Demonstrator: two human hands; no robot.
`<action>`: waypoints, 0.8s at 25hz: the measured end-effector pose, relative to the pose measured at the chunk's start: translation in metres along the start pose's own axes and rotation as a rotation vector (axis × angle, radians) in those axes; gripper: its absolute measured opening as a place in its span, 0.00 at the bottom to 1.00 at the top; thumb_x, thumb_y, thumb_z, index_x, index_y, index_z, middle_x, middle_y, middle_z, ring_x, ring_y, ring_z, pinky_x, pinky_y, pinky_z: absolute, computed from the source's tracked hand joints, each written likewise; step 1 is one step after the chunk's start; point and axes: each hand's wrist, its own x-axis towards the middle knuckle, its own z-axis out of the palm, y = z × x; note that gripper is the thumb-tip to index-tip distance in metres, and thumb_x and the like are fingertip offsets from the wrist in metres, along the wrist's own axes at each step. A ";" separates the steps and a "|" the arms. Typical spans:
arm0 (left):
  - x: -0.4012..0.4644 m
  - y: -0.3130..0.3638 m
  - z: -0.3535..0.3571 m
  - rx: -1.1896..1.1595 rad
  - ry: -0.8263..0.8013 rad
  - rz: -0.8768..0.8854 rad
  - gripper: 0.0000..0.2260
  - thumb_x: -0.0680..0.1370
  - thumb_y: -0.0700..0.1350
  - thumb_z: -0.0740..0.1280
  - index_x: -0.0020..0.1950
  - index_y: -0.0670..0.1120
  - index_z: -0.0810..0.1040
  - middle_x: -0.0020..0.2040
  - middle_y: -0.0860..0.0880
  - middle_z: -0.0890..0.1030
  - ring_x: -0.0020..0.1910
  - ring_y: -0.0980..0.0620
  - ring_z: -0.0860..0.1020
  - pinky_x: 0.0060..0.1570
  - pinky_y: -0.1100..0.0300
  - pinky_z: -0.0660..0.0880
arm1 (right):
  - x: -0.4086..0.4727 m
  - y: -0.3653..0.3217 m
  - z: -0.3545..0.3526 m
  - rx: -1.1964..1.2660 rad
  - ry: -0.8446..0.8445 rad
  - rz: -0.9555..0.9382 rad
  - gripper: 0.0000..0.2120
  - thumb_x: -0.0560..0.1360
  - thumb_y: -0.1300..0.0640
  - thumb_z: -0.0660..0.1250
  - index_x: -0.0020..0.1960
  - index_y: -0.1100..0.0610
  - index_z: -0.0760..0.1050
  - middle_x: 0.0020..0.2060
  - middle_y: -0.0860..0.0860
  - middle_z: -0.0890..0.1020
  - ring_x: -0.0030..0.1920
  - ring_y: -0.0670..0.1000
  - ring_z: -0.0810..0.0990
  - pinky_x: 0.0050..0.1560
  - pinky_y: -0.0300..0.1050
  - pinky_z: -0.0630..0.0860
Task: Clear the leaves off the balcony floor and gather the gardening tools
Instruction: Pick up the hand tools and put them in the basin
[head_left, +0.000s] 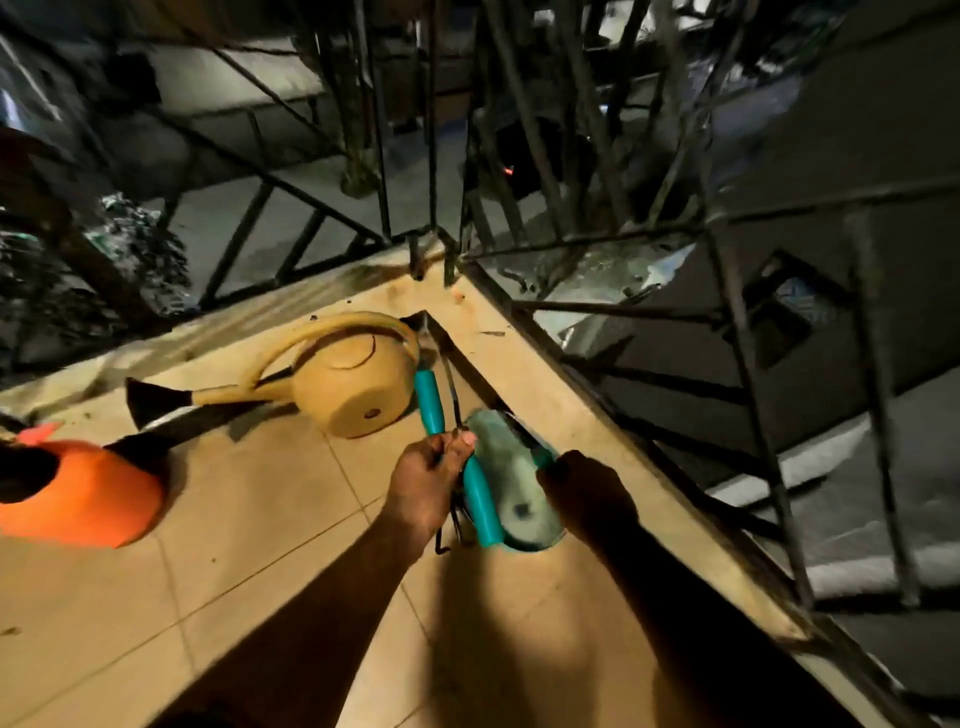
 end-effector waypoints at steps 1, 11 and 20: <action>0.016 -0.021 -0.001 0.014 -0.006 0.011 0.10 0.82 0.49 0.65 0.49 0.43 0.81 0.41 0.46 0.83 0.41 0.50 0.81 0.46 0.50 0.81 | 0.016 0.008 0.019 -0.099 0.019 -0.004 0.17 0.80 0.42 0.60 0.59 0.53 0.76 0.54 0.54 0.81 0.55 0.59 0.80 0.54 0.50 0.77; 0.113 -0.126 0.008 0.033 -0.093 0.119 0.13 0.80 0.54 0.66 0.50 0.46 0.82 0.41 0.49 0.84 0.39 0.53 0.82 0.38 0.60 0.77 | 0.132 0.052 0.146 -0.376 -0.008 -0.053 0.21 0.78 0.46 0.63 0.67 0.53 0.75 0.67 0.56 0.76 0.68 0.60 0.74 0.66 0.54 0.73; 0.118 -0.141 0.017 -0.011 -0.098 0.062 0.16 0.77 0.60 0.69 0.54 0.49 0.82 0.50 0.46 0.85 0.49 0.45 0.85 0.51 0.45 0.82 | 0.126 0.045 0.142 -0.001 0.086 -0.162 0.28 0.80 0.38 0.60 0.71 0.56 0.71 0.64 0.57 0.78 0.65 0.59 0.77 0.65 0.52 0.73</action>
